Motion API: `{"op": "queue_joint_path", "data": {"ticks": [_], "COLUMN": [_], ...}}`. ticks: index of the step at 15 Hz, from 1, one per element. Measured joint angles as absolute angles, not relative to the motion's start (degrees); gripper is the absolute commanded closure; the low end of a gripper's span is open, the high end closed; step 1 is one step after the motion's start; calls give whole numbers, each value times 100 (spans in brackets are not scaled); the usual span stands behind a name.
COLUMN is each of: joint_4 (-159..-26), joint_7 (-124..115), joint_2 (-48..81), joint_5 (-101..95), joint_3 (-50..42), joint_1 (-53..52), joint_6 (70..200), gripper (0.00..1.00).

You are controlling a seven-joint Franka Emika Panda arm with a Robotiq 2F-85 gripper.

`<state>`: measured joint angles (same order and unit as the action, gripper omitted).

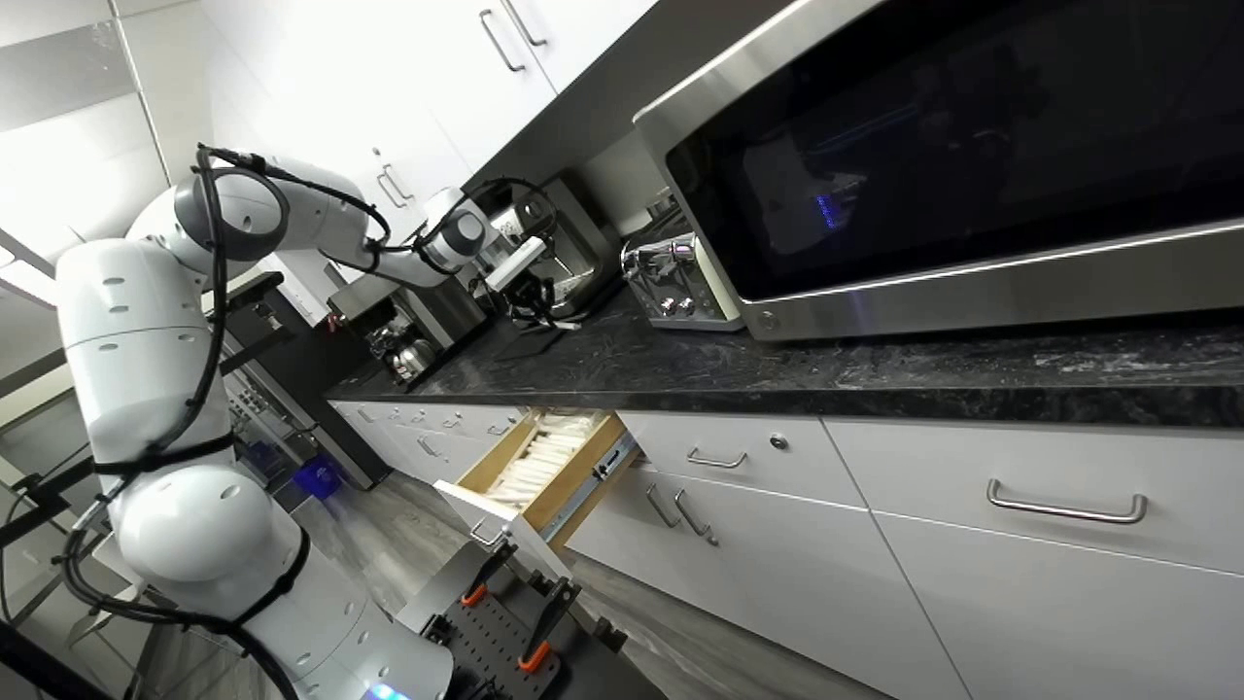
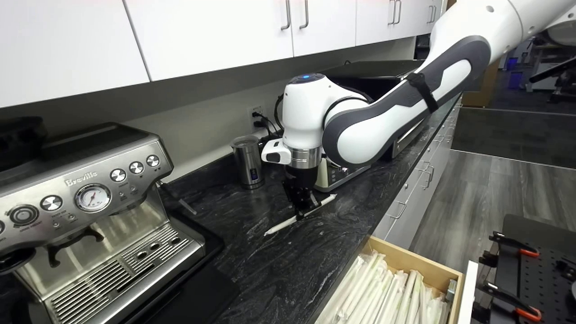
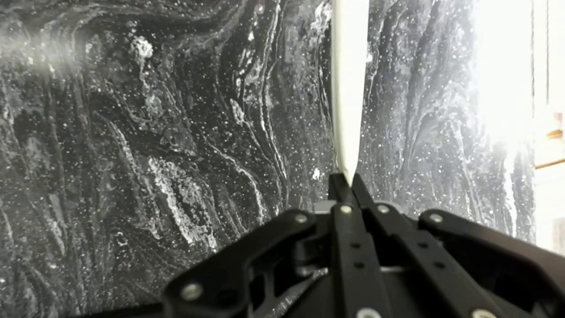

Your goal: Put the straw in the drawer

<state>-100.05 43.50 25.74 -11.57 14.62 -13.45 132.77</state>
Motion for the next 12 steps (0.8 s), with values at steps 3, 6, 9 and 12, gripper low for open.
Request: {"op": "queue_joint_path", "data": {"ticks": [3, 6, 9, 12], "joint_4": [-10050, -10608, -11483, -12409], "joint_7": [4360, 4385, 4406, 4790], "joint_2": [2581, 2328, 1764, 1137], "joint_5": [-1195, -1238, -1312, -1224], "joint_3": [1462, 1482, 1499, 1552], "joint_1": [-1358, -1359, -1350, -1287], "joint_6": [13266, 13277, 13332, 13649], "gripper": [100, 100, 100, 99]}}
